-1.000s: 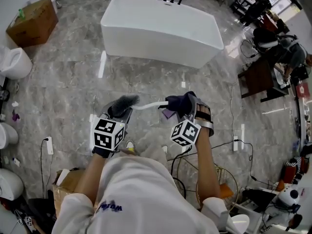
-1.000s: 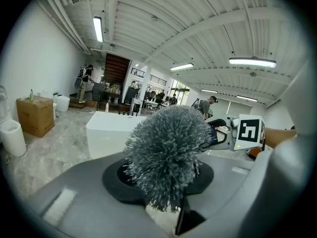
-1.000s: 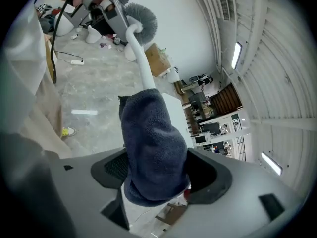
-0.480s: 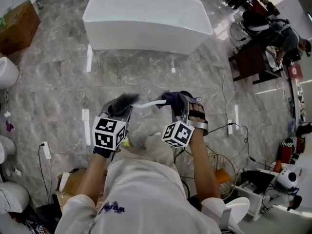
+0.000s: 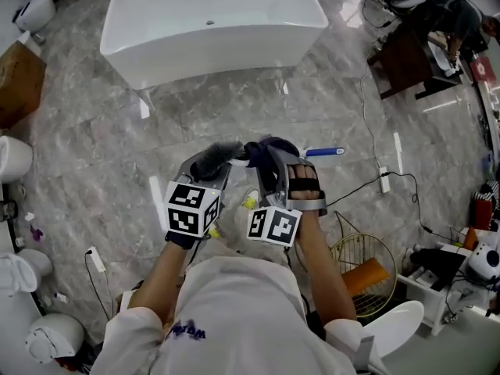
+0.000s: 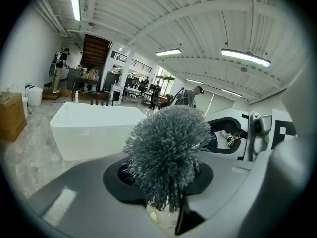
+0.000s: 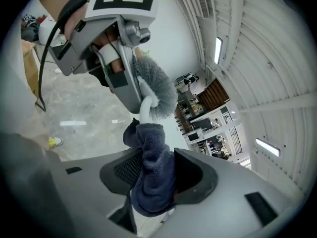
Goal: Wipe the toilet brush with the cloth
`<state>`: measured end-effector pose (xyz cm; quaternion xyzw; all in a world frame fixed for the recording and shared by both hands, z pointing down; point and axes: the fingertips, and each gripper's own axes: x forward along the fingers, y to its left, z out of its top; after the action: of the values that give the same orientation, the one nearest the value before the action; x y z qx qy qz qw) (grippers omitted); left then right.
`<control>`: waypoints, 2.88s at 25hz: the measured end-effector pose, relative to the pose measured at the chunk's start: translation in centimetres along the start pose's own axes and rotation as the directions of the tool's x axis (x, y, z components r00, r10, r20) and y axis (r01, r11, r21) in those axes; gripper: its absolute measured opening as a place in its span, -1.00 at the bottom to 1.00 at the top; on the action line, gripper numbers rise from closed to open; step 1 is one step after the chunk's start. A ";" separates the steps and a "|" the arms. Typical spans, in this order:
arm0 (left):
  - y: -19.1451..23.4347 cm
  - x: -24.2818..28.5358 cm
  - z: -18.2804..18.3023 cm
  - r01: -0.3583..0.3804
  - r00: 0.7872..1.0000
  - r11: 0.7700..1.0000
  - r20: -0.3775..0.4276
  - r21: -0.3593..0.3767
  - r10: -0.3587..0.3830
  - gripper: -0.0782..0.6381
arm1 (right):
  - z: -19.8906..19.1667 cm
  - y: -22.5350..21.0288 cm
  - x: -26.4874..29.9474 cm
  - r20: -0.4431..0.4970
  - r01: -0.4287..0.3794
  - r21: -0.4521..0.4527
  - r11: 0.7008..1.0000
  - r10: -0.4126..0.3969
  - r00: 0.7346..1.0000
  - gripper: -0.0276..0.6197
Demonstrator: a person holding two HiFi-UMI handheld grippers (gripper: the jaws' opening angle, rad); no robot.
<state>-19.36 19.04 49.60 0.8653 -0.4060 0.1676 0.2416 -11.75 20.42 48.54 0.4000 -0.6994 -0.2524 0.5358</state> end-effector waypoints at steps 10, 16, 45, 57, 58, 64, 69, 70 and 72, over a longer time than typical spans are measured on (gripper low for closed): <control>-3.5 11.8 10.2 0.006 1.000 0.997 0.015 0.074 -0.007 -0.40 | -10.3 -11.3 6.6 -0.089 0.036 0.021 0.999 -0.034 0.995 0.43; -5.9 16.2 12.9 -0.003 1.000 0.990 -0.006 0.143 0.004 -0.40 | -14.7 -15.2 9.5 -0.142 0.125 0.013 0.992 -0.122 0.982 -0.46; 2.8 45.4 33.4 0.344 0.939 0.921 -0.053 0.184 -0.340 -0.37 | -33.4 -38.4 29.7 -0.502 0.240 -0.020 0.971 -0.218 0.837 -0.54; 2.8 55.0 38.6 0.279 0.960 0.937 -0.063 0.210 -0.272 -0.38 | -34.6 -44.0 39.3 -0.413 0.237 0.012 0.971 -0.211 0.886 -0.54; 2.5 56.2 39.2 0.270 0.963 0.939 -0.065 0.214 -0.262 -0.38 | -34.6 -44.7 40.4 -0.393 0.234 0.015 0.972 -0.209 0.895 -0.55; -0.4 65.1 42.4 0.222 0.974 0.960 -0.074 0.170 -0.212 -0.37 | -38.1 -49.9 45.8 -0.284 0.214 0.037 0.976 -0.194 0.939 -0.55; -5.6 73.1 46.0 0.179 0.983 0.965 -0.074 0.190 -0.168 -0.37 | -45.0 -54.9 48.1 -0.239 0.215 0.030 0.976 -0.201 0.950 -0.57; -6.6 74.5 46.7 0.173 0.984 0.965 -0.068 0.199 -0.163 -0.37 | -46.2 -55.8 48.4 -0.233 0.220 0.040 0.975 -0.205 0.951 -0.57; -8.0 76.6 47.9 0.166 0.986 0.967 -0.059 0.193 -0.157 -0.38 | -47.8 -57.5 49.1 -0.216 0.221 0.075 0.972 -0.201 0.956 -0.55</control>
<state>38.47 -50.72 45.00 0.9113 -0.3104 0.2054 0.1761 45.13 -48.47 44.70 0.5223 -0.6048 -0.2306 0.5552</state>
